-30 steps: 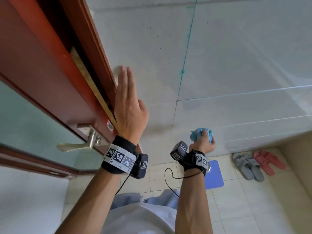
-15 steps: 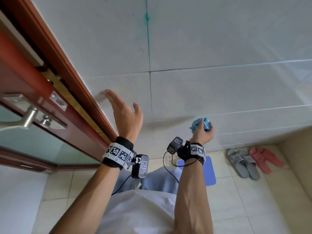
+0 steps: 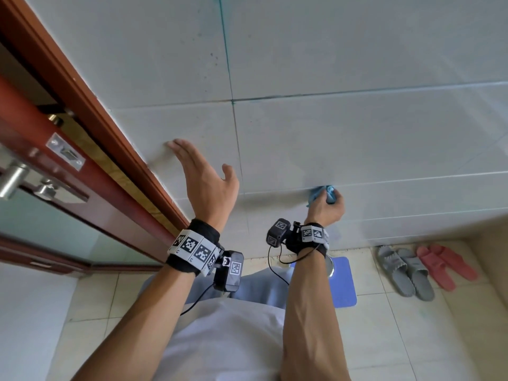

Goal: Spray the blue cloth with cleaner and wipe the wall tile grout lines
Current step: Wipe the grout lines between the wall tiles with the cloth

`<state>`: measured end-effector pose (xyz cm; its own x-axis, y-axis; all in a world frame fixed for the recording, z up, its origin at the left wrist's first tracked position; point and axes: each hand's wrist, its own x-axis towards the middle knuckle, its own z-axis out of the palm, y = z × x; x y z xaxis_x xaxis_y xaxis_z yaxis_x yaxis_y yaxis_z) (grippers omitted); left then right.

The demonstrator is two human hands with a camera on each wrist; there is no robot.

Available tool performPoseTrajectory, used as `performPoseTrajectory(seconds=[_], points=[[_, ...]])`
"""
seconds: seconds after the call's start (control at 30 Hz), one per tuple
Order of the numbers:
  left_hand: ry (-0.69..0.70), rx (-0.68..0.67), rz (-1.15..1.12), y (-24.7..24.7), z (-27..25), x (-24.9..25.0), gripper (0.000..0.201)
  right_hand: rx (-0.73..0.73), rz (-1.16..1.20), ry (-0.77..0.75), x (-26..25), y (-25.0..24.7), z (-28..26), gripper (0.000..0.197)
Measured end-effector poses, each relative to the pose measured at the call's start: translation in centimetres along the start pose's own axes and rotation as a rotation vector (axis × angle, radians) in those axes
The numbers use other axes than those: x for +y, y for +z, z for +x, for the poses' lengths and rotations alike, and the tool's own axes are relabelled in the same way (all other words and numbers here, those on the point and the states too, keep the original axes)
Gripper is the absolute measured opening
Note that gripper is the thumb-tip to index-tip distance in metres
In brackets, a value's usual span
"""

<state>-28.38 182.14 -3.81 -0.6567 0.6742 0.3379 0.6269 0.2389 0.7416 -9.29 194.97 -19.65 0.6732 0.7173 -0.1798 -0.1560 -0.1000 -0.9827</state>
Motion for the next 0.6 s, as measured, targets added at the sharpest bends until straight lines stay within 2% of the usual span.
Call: performPoseTrajectory(seconds=[0.07,0.23,0.3,0.4,0.5,0.6], points=[[-0.007,-0.005,0.007,0.2,0.0,0.2,0.097,-0.009,-0.062,-0.011,0.7,0.8,-1.8,0.021],[-0.004,-0.017,0.028,0.6,0.1,0.3,0.101,-0.193,-0.155,0.062,3.5,0.5,-5.7,0.021],[-0.001,-0.019,0.036,0.7,0.1,0.3,0.102,-0.118,-0.121,-0.007,2.4,0.3,-5.0,0.022],[-0.007,-0.023,0.037,0.9,0.2,0.3,0.103,0.039,-0.079,-0.088,-0.9,0.1,-1.0,0.022],[-0.008,-0.014,0.035,1.0,0.2,0.2,0.104,0.086,-0.058,-0.07,-2.0,0.2,1.6,0.021],[0.001,-0.006,0.047,1.1,0.1,0.1,0.105,0.091,-0.062,-0.045,-1.6,1.1,-0.7,0.022]])
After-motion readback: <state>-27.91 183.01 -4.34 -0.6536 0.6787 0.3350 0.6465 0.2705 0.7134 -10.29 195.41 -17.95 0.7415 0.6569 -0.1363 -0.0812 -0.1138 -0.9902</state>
